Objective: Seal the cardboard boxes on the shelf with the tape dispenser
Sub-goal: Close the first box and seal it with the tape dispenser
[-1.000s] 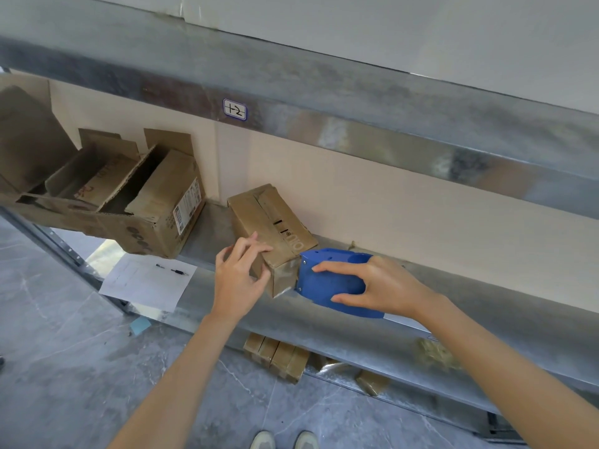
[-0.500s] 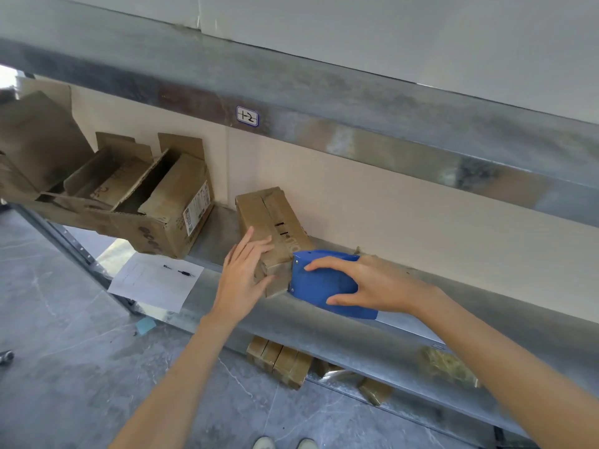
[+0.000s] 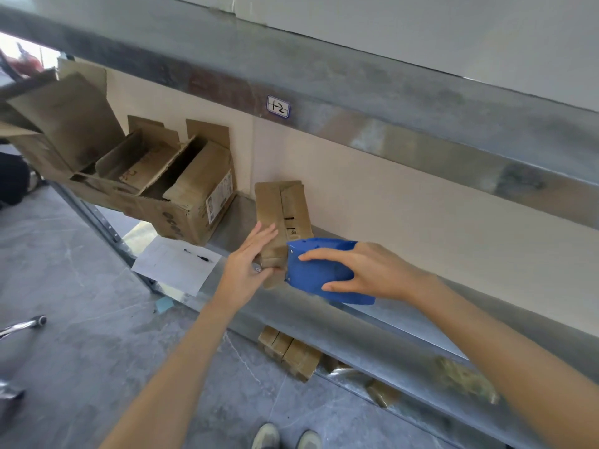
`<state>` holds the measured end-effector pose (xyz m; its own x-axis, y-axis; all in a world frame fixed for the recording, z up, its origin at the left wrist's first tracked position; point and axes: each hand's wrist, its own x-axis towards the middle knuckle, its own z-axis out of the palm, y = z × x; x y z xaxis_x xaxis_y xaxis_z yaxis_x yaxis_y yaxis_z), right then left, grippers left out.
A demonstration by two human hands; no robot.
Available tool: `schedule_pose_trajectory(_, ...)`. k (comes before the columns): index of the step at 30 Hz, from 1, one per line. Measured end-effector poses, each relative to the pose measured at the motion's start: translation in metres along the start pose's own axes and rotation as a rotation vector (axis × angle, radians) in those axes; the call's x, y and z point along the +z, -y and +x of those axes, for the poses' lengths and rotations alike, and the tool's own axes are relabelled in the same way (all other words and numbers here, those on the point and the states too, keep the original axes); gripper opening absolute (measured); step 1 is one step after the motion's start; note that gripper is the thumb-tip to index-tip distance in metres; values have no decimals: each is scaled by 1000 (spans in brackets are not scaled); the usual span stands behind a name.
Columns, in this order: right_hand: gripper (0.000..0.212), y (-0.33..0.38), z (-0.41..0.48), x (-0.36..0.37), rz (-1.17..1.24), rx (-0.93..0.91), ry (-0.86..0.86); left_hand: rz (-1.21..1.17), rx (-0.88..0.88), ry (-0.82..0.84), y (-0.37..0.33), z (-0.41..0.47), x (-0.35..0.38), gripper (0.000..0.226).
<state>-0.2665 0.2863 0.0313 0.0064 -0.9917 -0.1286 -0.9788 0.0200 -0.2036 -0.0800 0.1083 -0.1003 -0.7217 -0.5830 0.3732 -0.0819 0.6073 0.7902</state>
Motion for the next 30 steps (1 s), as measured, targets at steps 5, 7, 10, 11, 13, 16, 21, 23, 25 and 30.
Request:
schedule_pose_trajectory(5,52,-18,-3,-2,4,-23,-1,-19,-23,-8,0,0,0,78)
schedule_pose_trajectory(7,53,-29,-8,-4,22,-8,-10,-21,-22,-10,0,1,1,77)
schedule_pose_trajectory(10,54,-44,-16,-6,60,11,-15,-14,-18,-7,0,1,0,77)
schedule_pose_trajectory(11,54,-48,-18,-6,67,14,-8,-16,-21,-7,0,2,0,77)
schedule_pose_trajectory(13,54,-56,-23,-6,67,21,-8,-18,-21,-1,0,3,0,77)
schedule_pose_trajectory(16,55,-66,-28,-7,60,30,-18,-12,-13,2,-1,3,0,77)
schedule_pose_trajectory(21,54,-70,-29,-8,67,20,-4,-6,-18,17,0,3,-1,77)
schedule_pose_trajectory(23,53,-70,-31,-9,75,26,6,-19,-15,24,0,4,-1,76)
schedule_pose_trajectory(25,53,-69,-30,-11,77,36,13,-34,-20,21,0,4,-1,75)
schedule_pose_trajectory(30,52,-73,-32,-17,37,73,29,-46,-26,13,0,4,-1,73)
